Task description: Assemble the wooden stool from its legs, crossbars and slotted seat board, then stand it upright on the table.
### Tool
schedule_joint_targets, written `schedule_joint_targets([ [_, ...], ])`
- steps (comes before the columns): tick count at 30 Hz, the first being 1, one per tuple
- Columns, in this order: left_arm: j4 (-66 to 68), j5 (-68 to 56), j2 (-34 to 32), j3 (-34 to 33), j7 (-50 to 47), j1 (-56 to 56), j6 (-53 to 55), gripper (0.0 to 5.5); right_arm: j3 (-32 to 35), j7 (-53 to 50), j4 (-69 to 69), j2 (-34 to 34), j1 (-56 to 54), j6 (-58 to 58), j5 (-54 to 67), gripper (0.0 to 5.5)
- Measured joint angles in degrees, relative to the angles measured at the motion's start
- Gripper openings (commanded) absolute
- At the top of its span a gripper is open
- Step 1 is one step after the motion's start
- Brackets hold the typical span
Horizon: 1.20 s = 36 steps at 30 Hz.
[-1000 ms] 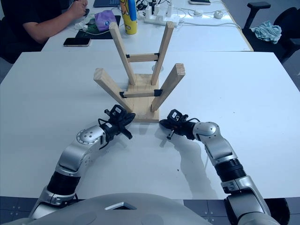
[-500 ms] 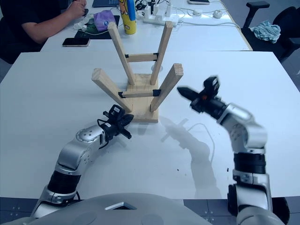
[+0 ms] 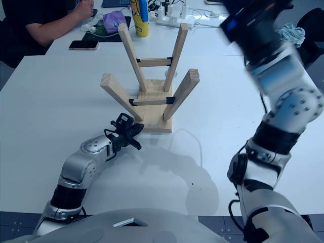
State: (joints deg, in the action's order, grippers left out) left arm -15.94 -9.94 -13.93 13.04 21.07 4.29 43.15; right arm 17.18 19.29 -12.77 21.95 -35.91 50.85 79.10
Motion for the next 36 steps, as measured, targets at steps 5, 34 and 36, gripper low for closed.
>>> schedule_joint_targets([
  [5, 0.63, -0.08, -0.25, -0.15, 0.26, 0.25, -0.16, 0.0, -11.86, -0.31, -4.95, 0.18, 6.42, -6.29, -13.95, 0.0],
  [34, 1.36, -1.17, 0.1, -1.33, 0.32, 0.39, -1.69, 0.0, -11.17, -5.99, 6.69, 0.71, -0.63, -8.42, 3.27, 0.0],
  [36, 1.49, -1.1, 0.01, -1.3, 0.34, 0.64, -1.58, 0.0, -16.11, -3.48, 5.9, 0.94, 3.16, -11.97, -1.45, 0.0],
])
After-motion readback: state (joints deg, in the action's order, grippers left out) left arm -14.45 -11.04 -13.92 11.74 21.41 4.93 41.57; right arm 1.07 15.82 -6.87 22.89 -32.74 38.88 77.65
